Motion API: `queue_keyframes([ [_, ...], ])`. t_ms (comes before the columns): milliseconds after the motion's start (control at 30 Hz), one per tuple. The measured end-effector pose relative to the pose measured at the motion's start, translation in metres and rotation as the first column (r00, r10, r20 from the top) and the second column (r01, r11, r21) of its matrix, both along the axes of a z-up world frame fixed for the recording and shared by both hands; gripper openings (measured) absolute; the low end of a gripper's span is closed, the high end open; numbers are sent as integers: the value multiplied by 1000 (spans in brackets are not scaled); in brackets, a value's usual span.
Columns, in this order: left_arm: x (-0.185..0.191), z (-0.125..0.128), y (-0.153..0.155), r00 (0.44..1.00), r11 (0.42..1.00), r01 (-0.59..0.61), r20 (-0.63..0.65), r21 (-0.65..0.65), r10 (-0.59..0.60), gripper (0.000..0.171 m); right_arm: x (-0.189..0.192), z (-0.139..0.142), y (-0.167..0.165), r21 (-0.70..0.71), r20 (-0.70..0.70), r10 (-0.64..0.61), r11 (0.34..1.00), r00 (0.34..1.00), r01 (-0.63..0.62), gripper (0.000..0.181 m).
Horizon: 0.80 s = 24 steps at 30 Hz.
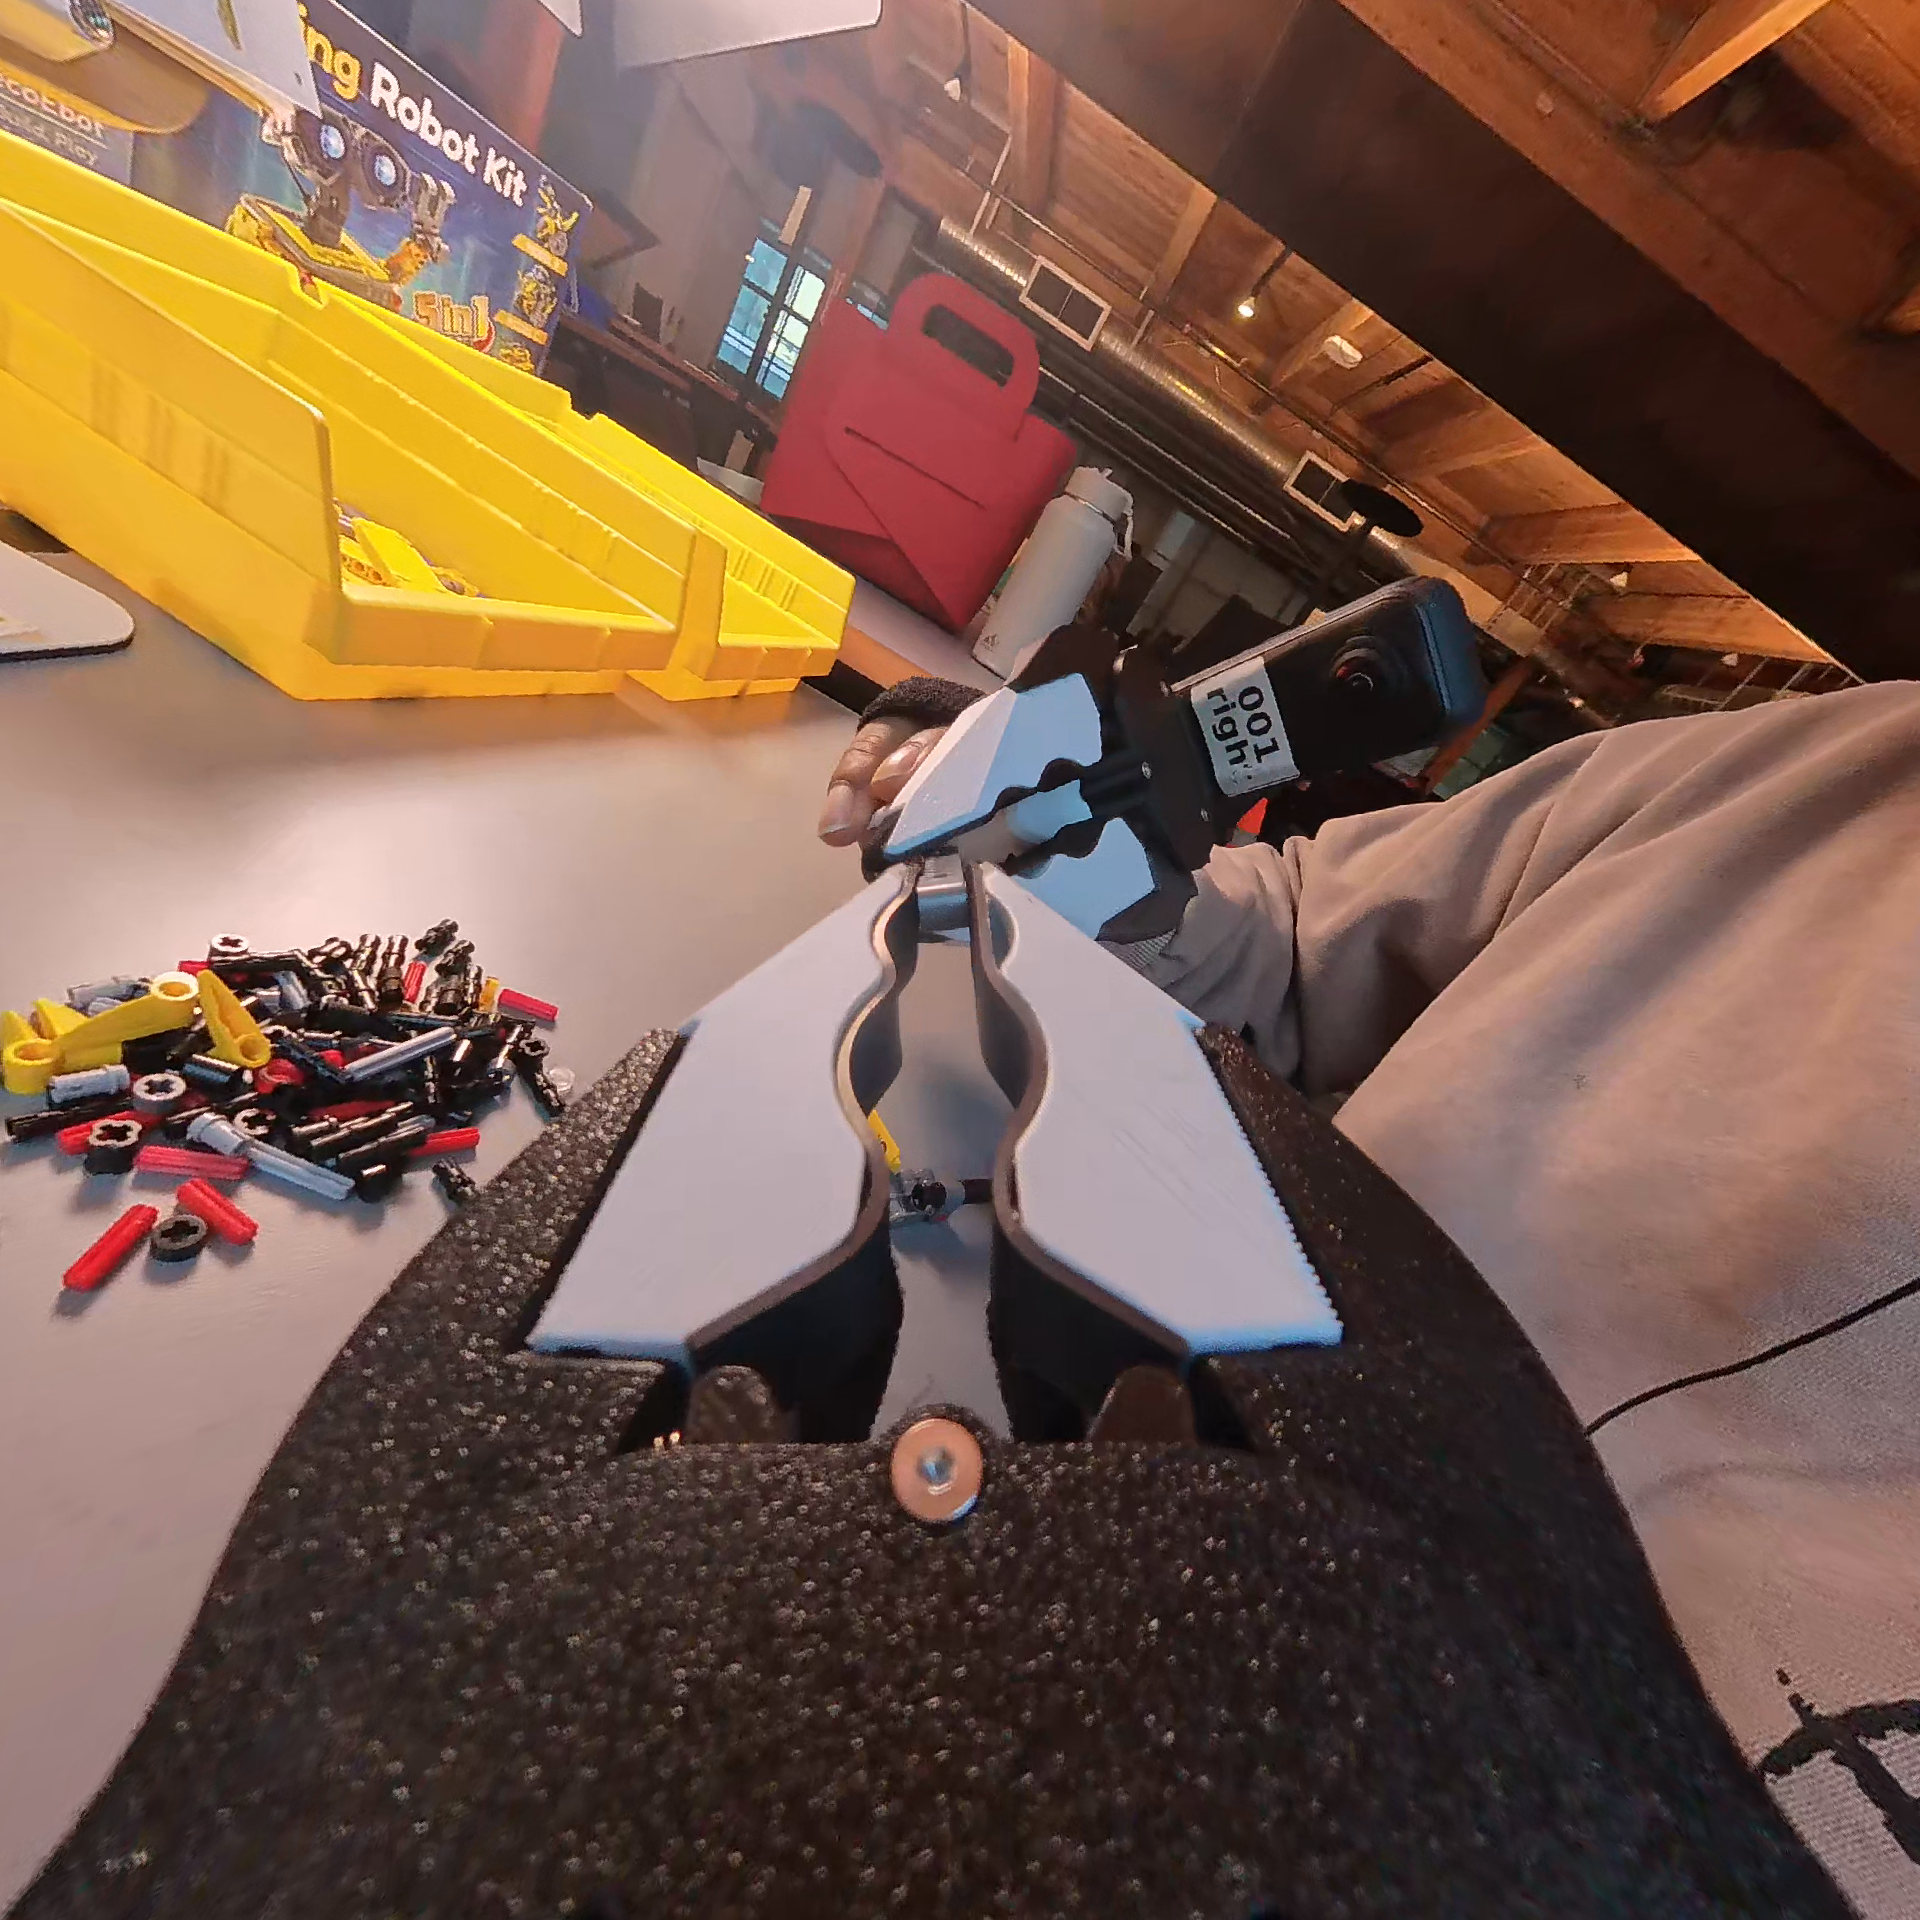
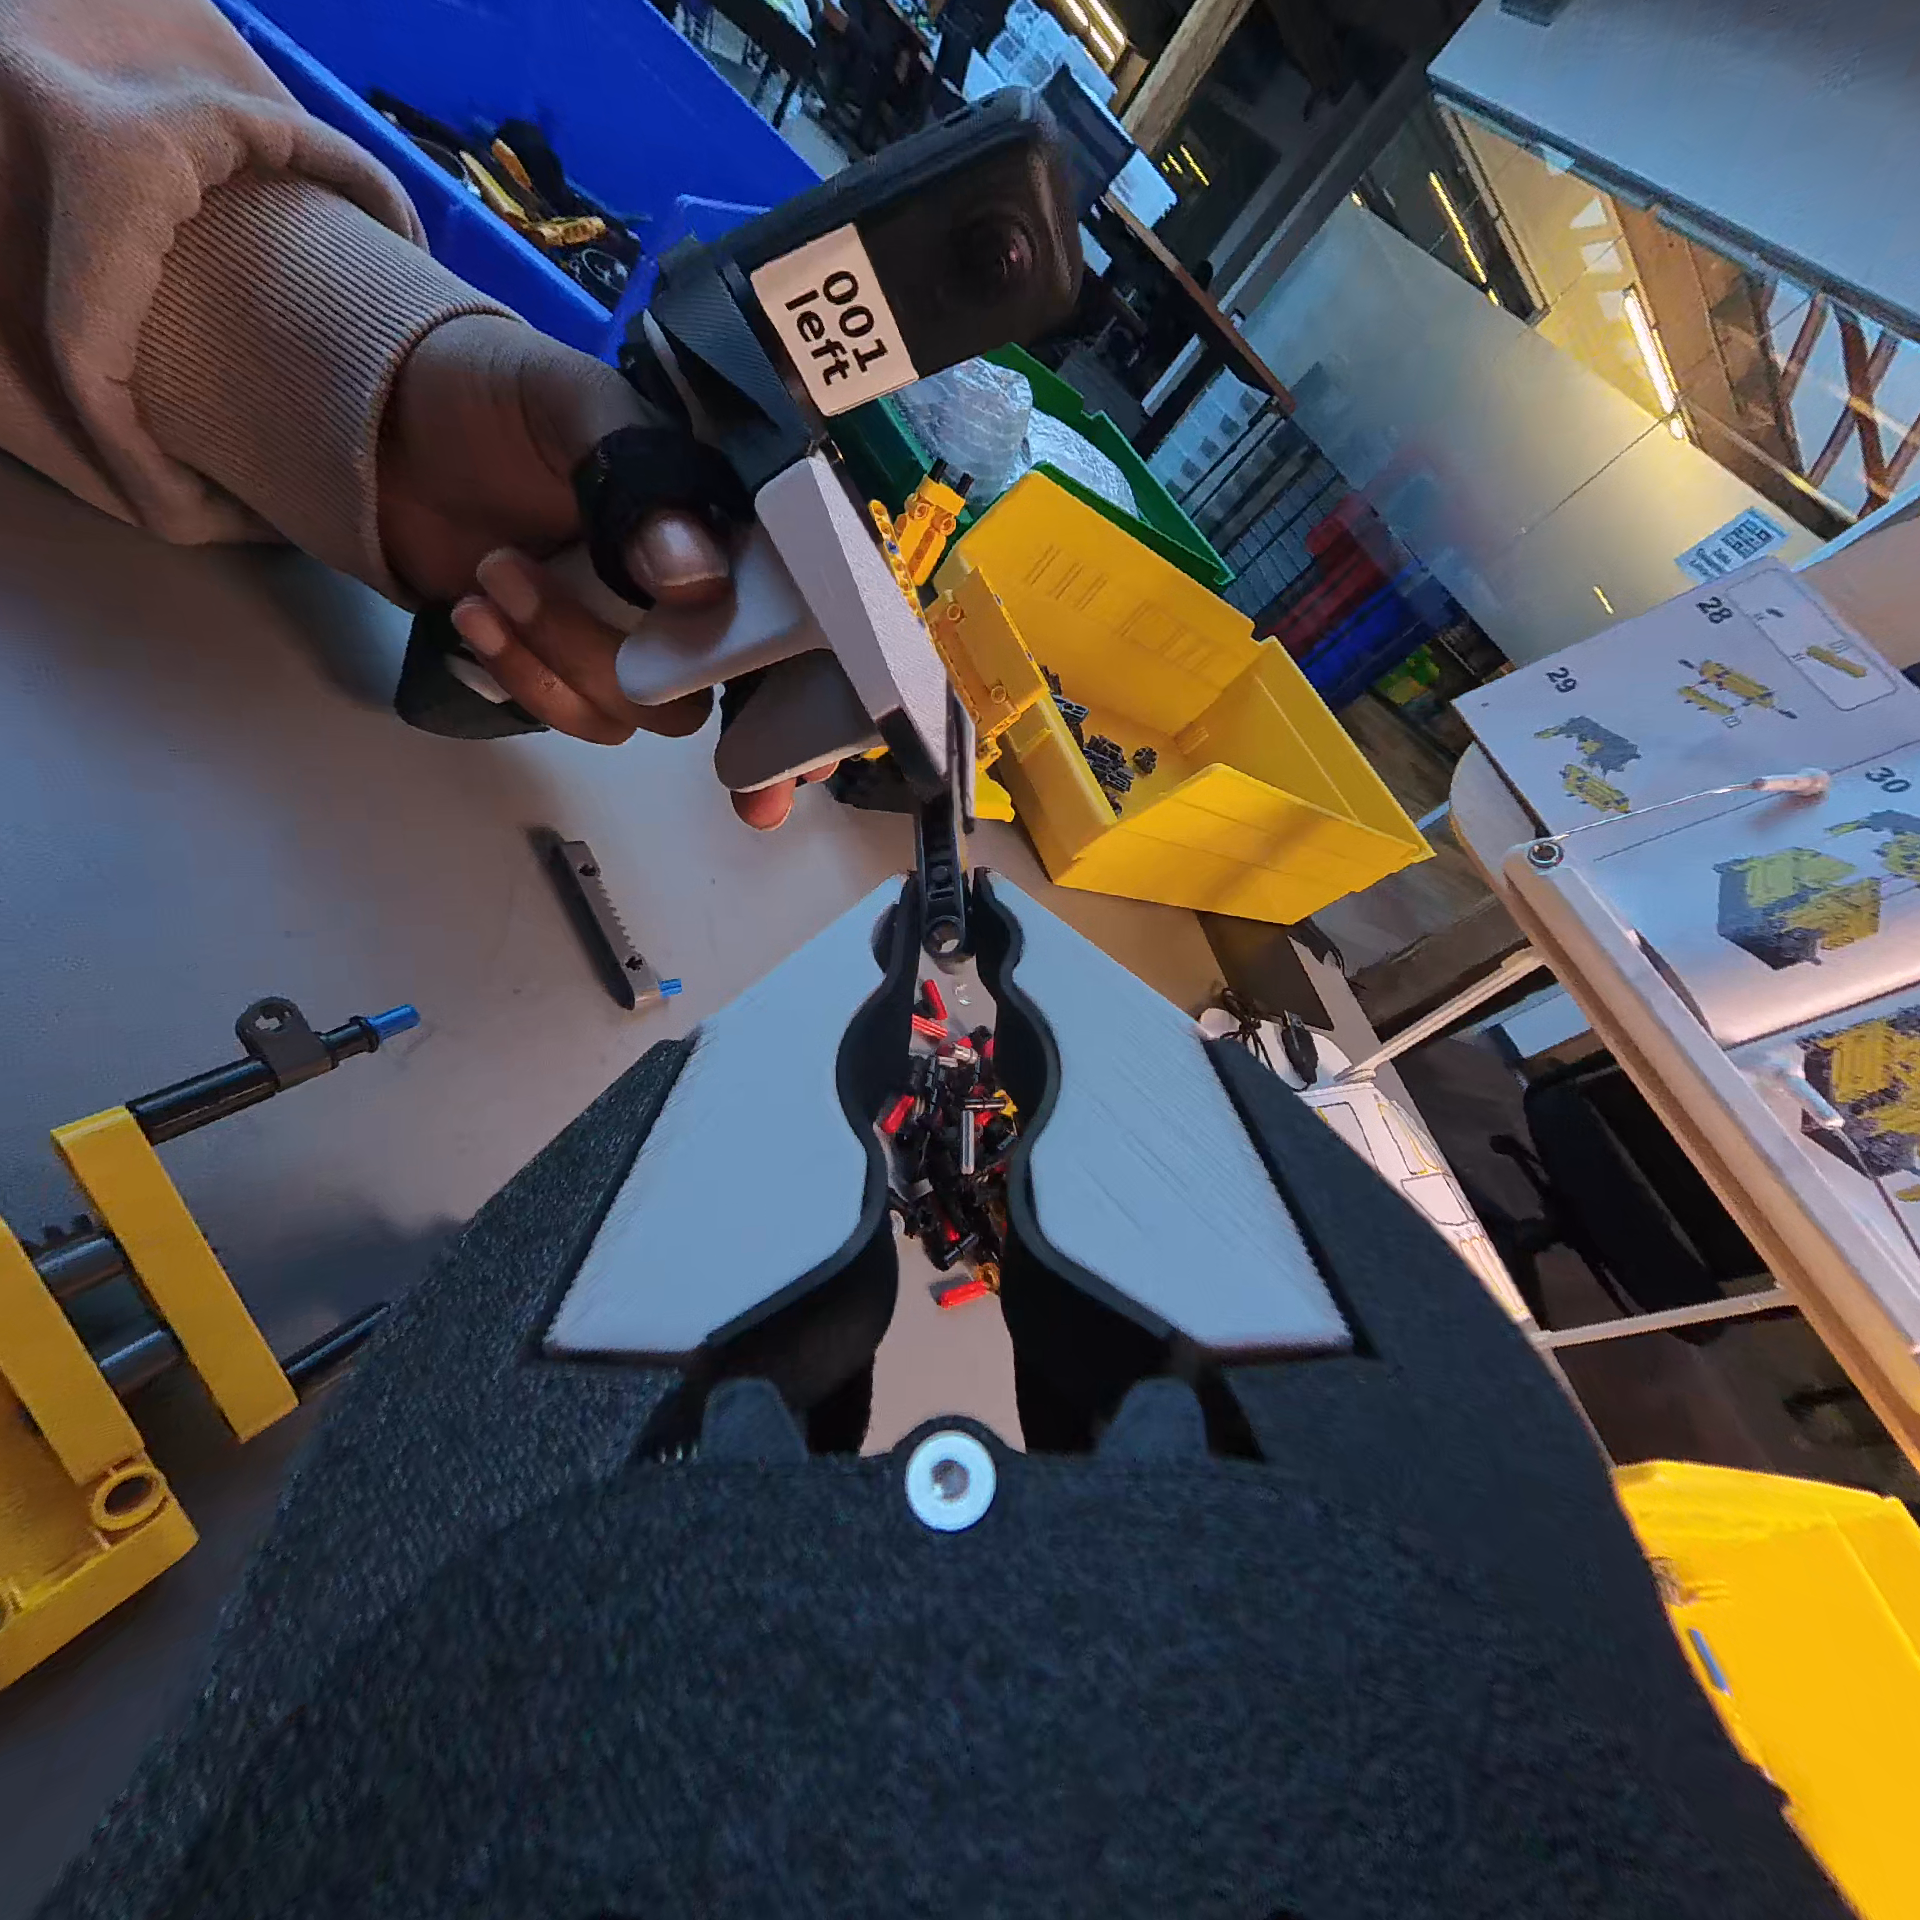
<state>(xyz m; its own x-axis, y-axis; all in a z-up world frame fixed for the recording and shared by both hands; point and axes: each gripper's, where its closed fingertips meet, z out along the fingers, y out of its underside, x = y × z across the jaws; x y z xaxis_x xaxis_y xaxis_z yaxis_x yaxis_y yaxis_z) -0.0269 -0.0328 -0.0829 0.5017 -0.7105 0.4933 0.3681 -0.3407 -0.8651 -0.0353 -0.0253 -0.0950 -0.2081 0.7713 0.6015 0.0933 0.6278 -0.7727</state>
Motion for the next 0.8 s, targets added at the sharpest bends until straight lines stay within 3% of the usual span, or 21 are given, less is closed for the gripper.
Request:
queue_keyframes([
  [233, -2, 3, -1, 1000, 1000, 5, 18, 3, -5, 6, 3, 3, 0, 2, -20, 15, 1000, 1000, -15, 9],
  [333, -2, 5, -2, 1000, 1000, 9, 26, 5, -10, 6, 2, 2, -3, 9, -17, 29, 1000, 999, -28, 22],
  [500, 5, 3, -4, 999, 999, 40, 17, -4, -40, 6, 2, -3, 0, 87, -5, 5, 996, 1000, -5, 7],
  [667, 2, 3, -3, 1000, 1000, 25, -12, 1, -25, 9, 6, 2, 2, -62, 16, 52, 997, 999, -51, 5],
  [800, -6, -3, 0, 987, 998, -39, -156, 45, 45, 9, 9, 3, 12, -224, 37, 69, 973, 997, -59, 5],
])
